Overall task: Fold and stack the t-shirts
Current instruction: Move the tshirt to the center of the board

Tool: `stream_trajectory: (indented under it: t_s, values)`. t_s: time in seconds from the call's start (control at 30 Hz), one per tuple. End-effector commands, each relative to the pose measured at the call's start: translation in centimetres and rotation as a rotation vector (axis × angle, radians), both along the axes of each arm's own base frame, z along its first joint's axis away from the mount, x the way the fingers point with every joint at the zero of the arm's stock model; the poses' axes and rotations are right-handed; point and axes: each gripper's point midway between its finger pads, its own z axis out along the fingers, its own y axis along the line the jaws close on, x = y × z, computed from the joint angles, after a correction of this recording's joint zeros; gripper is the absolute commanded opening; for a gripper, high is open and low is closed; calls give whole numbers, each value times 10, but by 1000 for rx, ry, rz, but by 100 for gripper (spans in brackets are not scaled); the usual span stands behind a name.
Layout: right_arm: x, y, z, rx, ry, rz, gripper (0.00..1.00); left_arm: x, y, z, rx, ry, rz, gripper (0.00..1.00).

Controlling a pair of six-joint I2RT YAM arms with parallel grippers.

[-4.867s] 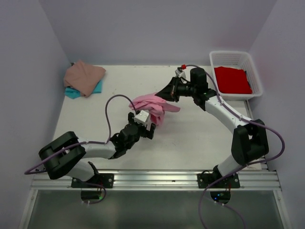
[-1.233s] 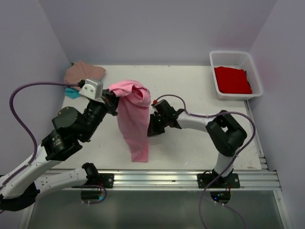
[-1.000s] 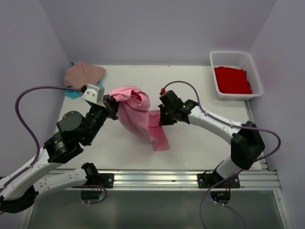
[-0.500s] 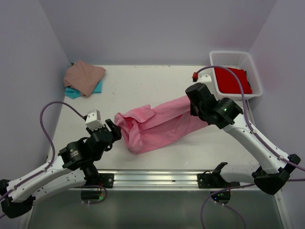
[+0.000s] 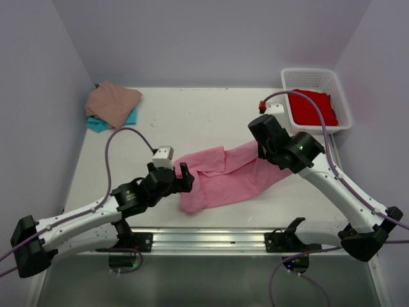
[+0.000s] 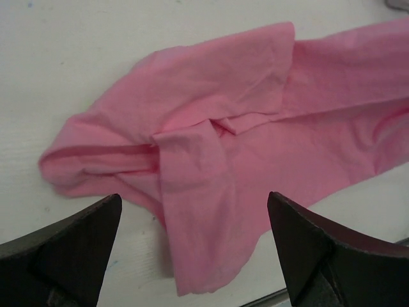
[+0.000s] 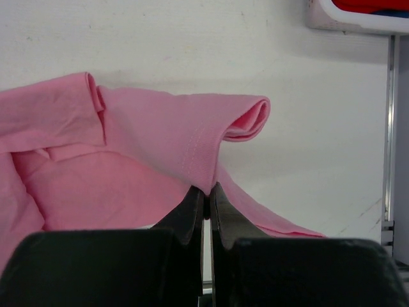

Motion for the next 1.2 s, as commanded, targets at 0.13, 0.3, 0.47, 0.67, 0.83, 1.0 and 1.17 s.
stream_trajectory:
  t_s: [0.13, 0.3, 0.47, 0.67, 0.83, 1.0, 1.17]
  values:
    - [3, 11, -11, 41, 14, 12, 0, 40, -116, 39, 148, -355, -515, 100]
    - [2, 15, -20, 59, 33, 19, 0, 56, -141, 39, 318, -519, -669, 99]
    - [2, 23, -25, 82, 46, 38, 0, 71, -159, 36, 402, -597, -719, 95]
    - [2, 26, -25, 93, 49, 44, 0, 80, -193, 1, 424, -548, -812, 75]
    - [0, 22, -19, 109, 33, 40, 0, 94, -211, -34, 482, -476, -849, 52]
    - [-4, 17, -17, 108, 23, 31, 0, 110, -219, -54, 516, -399, -839, 27]
    - [-5, 11, -17, 99, 20, 19, 0, 120, -217, -57, 545, -307, -764, 6]
